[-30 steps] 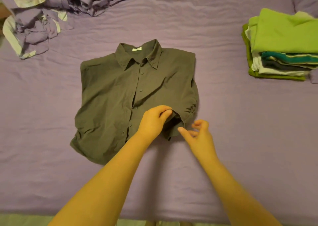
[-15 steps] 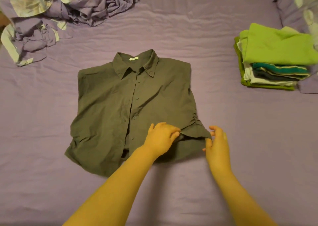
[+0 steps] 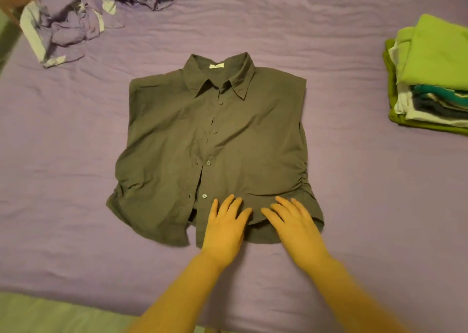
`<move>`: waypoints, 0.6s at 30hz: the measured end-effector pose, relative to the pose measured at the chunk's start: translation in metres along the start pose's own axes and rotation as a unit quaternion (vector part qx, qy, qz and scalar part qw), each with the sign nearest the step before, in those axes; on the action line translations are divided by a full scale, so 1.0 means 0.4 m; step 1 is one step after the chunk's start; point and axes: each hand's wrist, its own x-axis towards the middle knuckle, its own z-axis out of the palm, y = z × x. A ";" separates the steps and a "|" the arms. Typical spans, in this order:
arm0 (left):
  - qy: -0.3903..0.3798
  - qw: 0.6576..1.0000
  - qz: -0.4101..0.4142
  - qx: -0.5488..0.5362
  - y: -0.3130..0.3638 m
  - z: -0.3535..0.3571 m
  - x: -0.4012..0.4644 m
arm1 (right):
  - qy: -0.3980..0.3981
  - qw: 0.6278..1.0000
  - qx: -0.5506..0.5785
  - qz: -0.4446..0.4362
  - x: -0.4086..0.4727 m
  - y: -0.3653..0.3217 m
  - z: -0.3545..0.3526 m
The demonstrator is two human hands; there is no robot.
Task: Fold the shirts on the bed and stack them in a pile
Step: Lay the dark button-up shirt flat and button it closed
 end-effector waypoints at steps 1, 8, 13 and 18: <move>0.017 1.000 0.001 -0.010 -0.015 0.000 -0.011 | -0.013 1.000 -0.014 -0.001 0.011 0.014 -0.001; 0.080 0.994 -0.020 -0.078 -0.088 -0.005 -0.026 | -0.057 0.998 -0.015 -0.016 -0.010 0.047 -0.008; 0.069 0.994 -0.052 -0.070 -0.108 -0.009 -0.045 | -0.125 0.987 -0.012 -0.103 -0.004 -0.101 0.046; 0.104 0.990 -0.064 -0.062 -0.163 -0.018 -0.101 | -0.078 0.995 0.057 -0.019 0.061 -0.098 0.061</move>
